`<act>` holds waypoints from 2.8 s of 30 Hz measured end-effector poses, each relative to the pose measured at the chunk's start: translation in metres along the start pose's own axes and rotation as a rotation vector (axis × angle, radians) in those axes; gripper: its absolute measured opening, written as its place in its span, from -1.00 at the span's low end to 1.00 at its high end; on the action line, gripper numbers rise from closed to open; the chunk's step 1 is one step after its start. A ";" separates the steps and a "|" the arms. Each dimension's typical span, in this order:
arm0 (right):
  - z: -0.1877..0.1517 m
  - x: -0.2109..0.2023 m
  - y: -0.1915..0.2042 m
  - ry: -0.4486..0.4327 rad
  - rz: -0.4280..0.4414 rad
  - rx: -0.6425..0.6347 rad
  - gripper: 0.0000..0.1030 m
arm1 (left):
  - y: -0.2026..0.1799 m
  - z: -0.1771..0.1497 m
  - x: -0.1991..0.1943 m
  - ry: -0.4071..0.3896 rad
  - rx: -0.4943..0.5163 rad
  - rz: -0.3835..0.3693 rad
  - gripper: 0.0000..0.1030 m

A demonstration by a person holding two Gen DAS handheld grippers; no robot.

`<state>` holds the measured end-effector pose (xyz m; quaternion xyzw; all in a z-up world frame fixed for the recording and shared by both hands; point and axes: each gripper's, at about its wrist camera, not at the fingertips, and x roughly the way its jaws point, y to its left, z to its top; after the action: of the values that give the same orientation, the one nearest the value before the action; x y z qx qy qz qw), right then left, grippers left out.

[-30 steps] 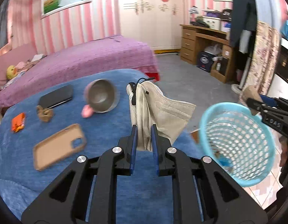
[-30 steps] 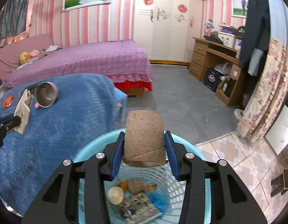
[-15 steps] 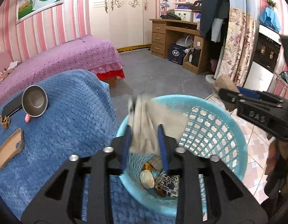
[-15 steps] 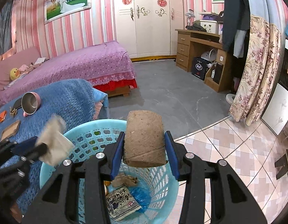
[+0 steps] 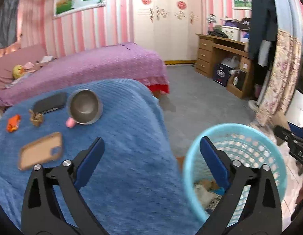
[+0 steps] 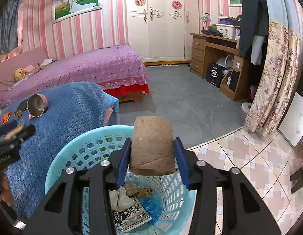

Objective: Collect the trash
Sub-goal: 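Open the left gripper to drop the bag, then the right to drop the tube, then move both tools back over the bed toward the orange packet and brown paper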

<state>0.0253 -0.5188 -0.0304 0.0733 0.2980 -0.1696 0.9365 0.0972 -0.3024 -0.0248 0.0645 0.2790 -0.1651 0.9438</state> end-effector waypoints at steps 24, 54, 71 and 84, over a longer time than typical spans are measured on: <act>0.011 0.005 0.066 -0.012 -0.011 -0.006 0.75 | 0.125 0.020 -0.026 -0.034 -0.089 0.098 0.89; 0.013 0.016 0.244 -0.027 0.171 -0.148 0.75 | 0.379 -0.014 -0.063 0.024 -0.215 0.399 0.89; 0.056 0.040 0.402 -0.018 0.327 -0.296 0.75 | 0.496 0.015 -0.085 0.004 -0.315 0.474 0.89; 0.052 0.121 0.525 0.111 0.453 -0.459 0.64 | 0.529 -0.011 -0.026 0.109 -0.395 0.467 0.89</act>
<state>0.3350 -0.0747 -0.0396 -0.0662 0.3552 0.1191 0.9248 0.2550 0.2032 -0.0037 -0.0492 0.3333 0.1175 0.9342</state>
